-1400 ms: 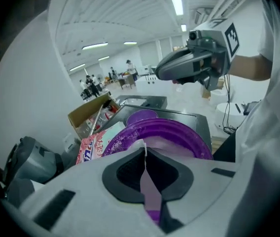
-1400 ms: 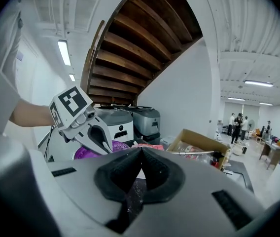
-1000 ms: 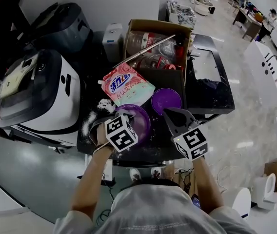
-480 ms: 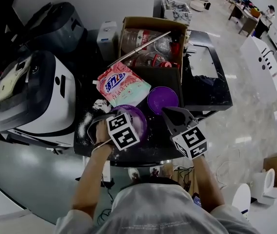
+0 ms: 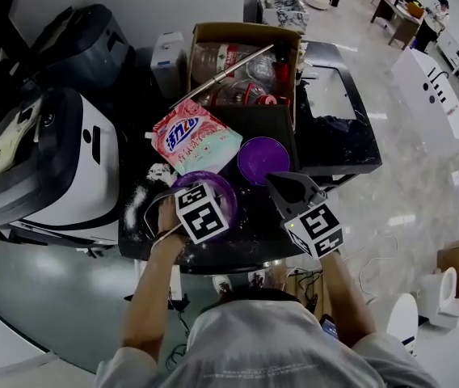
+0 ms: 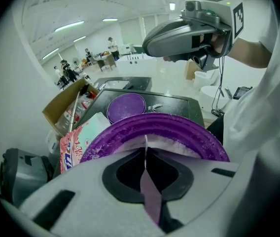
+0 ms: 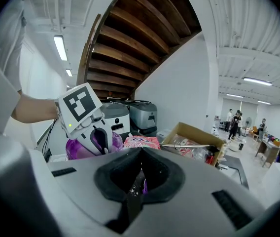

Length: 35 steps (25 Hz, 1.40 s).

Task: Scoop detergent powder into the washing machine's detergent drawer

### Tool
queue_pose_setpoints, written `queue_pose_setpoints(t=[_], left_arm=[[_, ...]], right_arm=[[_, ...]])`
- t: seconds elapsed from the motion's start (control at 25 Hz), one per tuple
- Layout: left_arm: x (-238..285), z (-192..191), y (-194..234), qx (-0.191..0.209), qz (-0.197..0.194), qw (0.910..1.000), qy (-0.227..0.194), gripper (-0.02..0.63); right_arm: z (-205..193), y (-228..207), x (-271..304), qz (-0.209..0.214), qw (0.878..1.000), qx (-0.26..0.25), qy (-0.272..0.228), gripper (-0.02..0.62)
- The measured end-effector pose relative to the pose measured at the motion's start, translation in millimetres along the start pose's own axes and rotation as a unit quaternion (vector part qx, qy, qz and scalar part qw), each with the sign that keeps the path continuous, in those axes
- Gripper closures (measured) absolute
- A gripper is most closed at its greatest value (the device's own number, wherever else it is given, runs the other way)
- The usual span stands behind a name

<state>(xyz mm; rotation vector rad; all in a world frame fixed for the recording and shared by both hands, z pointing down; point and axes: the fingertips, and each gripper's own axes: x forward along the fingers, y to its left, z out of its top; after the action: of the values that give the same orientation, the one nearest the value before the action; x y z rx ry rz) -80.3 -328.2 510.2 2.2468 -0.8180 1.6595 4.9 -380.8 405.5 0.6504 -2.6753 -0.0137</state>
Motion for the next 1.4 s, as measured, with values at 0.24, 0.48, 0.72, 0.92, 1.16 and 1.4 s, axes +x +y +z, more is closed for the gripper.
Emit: queue_pose_setpoints(t=[0.24, 0.48, 0.72, 0.92, 1.16, 1.4], left_arm=[[3.3, -0.9, -7.0, -0.010, -0.033, 0.9994, 0.002, 0.591], [3.1, -0.5, -14.9, -0.018, -0.069, 0.9974, 0.007, 0.591], [-0.5, -1.3, -25.3, -0.010, -0.100, 0.9948, 0.017, 0.591], [-10.7, 3.5, -38.0, -0.006, -0.136, 0.9907, 0.010, 0.591], [-28.6, 8.7, -51.7, -0.015, -0.172, 0.9849, -0.016, 0.592], [-42.9, 6.6, -54.9, -0.045, -0.181, 0.9813, -0.047, 0.592]], right_arm=[[-4.2, -3.8, -7.2, -0.008, 1.000, 0.003, 0.001, 0.591], [-4.8, -5.4, -12.9, -0.012, 1.000, 0.003, 0.000, 0.591], [1.5, -7.3, -18.9, -0.019, 1.000, 0.000, -0.007, 0.591], [8.0, -8.5, -22.9, -0.023, 1.000, -0.004, -0.019, 0.591], [19.5, -9.3, -25.6, -0.024, 0.999, -0.006, -0.039, 0.591], [27.3, -6.7, -21.8, -0.017, 0.999, -0.011, -0.051, 0.591]])
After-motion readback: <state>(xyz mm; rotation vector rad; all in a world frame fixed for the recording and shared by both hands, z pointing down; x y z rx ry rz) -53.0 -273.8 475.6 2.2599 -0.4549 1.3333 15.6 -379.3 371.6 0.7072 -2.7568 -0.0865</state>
